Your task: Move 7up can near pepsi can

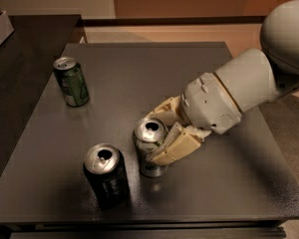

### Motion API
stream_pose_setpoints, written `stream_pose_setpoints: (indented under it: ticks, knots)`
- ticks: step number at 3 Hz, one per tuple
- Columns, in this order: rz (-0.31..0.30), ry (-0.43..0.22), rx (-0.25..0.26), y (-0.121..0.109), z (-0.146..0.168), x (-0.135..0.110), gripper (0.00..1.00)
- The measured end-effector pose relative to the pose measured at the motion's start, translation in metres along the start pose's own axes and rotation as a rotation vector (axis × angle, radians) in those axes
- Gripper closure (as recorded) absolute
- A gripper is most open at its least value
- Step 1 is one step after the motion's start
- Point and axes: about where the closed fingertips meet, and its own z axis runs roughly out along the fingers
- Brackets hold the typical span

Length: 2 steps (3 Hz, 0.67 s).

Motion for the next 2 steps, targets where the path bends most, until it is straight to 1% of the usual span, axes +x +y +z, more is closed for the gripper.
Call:
stream_pose_setpoints:
  ticks: [2]
  knots:
    - [-0.024,0.026,0.019,0.0124,0.0103,0.0025,0.37]
